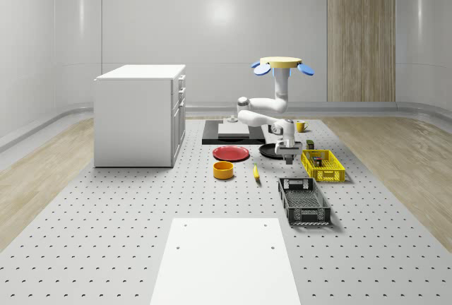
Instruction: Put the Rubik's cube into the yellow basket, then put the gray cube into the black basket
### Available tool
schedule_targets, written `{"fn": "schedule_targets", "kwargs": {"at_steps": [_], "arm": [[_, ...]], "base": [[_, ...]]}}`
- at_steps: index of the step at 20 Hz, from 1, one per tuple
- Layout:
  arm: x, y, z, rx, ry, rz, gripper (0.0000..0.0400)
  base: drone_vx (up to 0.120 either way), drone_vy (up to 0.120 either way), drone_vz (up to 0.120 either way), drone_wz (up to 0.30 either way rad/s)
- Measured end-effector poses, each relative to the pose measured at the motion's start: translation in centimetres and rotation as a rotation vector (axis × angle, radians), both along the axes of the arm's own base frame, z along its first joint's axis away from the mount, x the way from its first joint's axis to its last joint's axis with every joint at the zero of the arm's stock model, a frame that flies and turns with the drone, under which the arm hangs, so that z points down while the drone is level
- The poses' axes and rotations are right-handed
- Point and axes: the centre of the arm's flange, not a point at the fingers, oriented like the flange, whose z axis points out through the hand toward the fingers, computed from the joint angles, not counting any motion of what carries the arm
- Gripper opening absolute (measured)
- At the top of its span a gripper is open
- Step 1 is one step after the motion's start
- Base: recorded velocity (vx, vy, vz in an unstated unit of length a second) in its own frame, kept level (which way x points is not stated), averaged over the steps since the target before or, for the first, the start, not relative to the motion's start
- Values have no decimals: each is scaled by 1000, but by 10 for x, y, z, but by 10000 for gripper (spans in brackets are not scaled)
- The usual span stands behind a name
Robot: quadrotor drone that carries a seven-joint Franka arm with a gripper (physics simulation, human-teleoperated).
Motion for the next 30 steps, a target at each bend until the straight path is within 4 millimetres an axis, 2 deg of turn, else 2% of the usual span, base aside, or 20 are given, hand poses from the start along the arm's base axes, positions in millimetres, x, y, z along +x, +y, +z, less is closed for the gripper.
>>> {"fn": "schedule_targets", "kwargs": {"at_steps": [3, 8, 30], "arm": [[0, 0, 0, 0, 0, 0, 250], [0, 0, 0, 0, 0, 0, 250], [0, 0, 0, 0, 0, 0, 250]], "base": [[120, 0, 107, 0], [120, 56, 0, 0], [120, 0, 0, 0]]}}
